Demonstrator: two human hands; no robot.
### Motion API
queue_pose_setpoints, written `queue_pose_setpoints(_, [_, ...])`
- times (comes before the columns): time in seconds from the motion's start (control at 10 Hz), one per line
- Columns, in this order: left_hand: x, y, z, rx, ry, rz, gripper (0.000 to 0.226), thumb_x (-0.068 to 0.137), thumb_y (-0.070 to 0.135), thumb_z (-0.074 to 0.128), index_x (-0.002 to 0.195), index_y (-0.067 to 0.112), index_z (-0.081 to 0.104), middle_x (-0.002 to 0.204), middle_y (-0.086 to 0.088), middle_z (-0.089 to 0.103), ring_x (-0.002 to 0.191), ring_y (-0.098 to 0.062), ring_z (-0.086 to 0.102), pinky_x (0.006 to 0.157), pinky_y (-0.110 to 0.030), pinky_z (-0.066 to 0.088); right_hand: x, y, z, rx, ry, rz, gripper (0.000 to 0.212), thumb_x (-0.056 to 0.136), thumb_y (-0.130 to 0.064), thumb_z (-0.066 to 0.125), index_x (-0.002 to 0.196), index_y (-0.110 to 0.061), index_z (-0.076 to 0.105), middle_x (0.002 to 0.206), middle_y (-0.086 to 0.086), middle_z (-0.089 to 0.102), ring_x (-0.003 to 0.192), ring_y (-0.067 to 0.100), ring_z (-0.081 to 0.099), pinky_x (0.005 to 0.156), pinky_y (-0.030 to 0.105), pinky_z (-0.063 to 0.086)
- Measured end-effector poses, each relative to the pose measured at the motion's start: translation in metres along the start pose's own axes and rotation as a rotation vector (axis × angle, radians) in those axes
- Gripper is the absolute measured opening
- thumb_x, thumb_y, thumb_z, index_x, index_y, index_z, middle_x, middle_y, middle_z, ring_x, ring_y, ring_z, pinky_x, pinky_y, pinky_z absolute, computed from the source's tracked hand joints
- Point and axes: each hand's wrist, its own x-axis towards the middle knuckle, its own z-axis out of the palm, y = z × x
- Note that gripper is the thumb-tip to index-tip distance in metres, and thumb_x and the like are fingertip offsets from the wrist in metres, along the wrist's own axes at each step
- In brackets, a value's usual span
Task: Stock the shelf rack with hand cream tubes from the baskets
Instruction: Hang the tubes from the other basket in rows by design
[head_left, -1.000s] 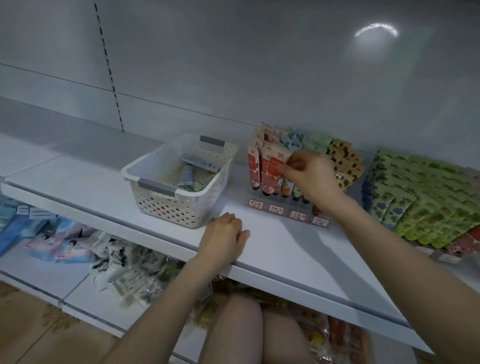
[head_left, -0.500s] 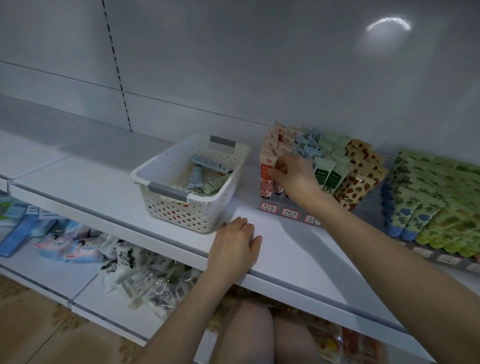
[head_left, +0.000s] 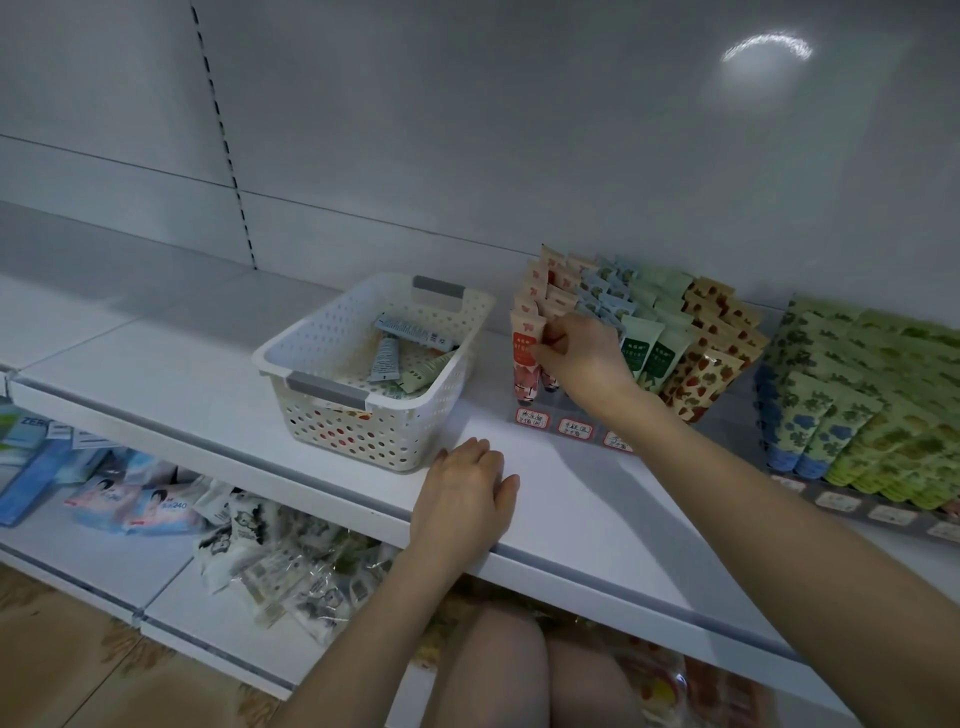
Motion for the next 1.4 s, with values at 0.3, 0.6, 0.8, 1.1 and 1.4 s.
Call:
queue_pose_setpoints(0.3, [-0.002,-0.001,0.001,0.001,0.018,0.02,0.022,0.082,0.022,0.06,0.065,0.008,0.055,0.065,-0.005,0.052,0.059,-0.02,0.05,0.057,-0.029,0.038,-0.005,-0.001,-0.007,0.051,-0.011,0.022,0.025,0.09,-0.016,0.057,0.1,0.006,0.062,0.095,0.02,0.066,0.088,0.031,0.062,0.084,0.045,0.05])
queue_pose_setpoints(0.6, [0.012,0.022,-0.057,-0.062,-0.017,0.105,0.039,0.088,0.031,0.04,0.083,0.003,0.068,0.08,-0.009,0.067,0.072,-0.024,0.064,0.059,-0.032,0.052,-0.003,-0.027,-0.036,0.067,0.116,-0.089,0.018,0.092,-0.015,0.055,0.098,-0.003,0.067,0.084,0.006,0.064,0.073,0.017,0.059,0.071,0.025,0.048])
queue_pose_setpoints(0.8, [0.064,-0.006,-0.139,-0.021,0.069,0.02,0.037,0.092,0.028,0.041,0.083,0.004,0.068,0.078,-0.01,0.067,0.073,-0.026,0.059,0.066,-0.035,0.046,0.038,-0.077,-0.037,0.173,-0.024,-0.231,0.011,0.092,-0.01,0.054,0.085,-0.007,0.062,0.077,0.007,0.065,0.064,0.012,0.066,0.067,0.026,0.056])
queue_pose_setpoints(1.1, [0.148,-0.081,-0.089,0.36,-0.719,-0.211,0.034,0.097,0.028,0.044,0.117,0.003,0.056,0.108,-0.012,0.059,0.087,-0.021,0.051,0.081,-0.031,0.046,0.119,-0.094,0.073,-0.391,-0.473,-0.188,0.023,0.091,-0.002,0.05,0.069,-0.002,0.051,0.067,0.013,0.05,0.055,0.02,0.043,0.072,0.036,0.051])
queue_pose_setpoints(1.4, [0.158,-0.09,-0.068,0.477,-0.902,-0.129,0.046,0.097,0.019,0.047,0.138,0.003,0.037,0.122,-0.019,0.056,0.108,-0.03,0.056,0.083,-0.034,0.046,0.143,-0.061,0.125,-0.56,-0.503,-0.097,0.022,0.088,-0.019,0.054,0.069,-0.015,0.044,0.074,0.004,0.048,0.077,0.025,0.049,0.076,0.036,0.041])
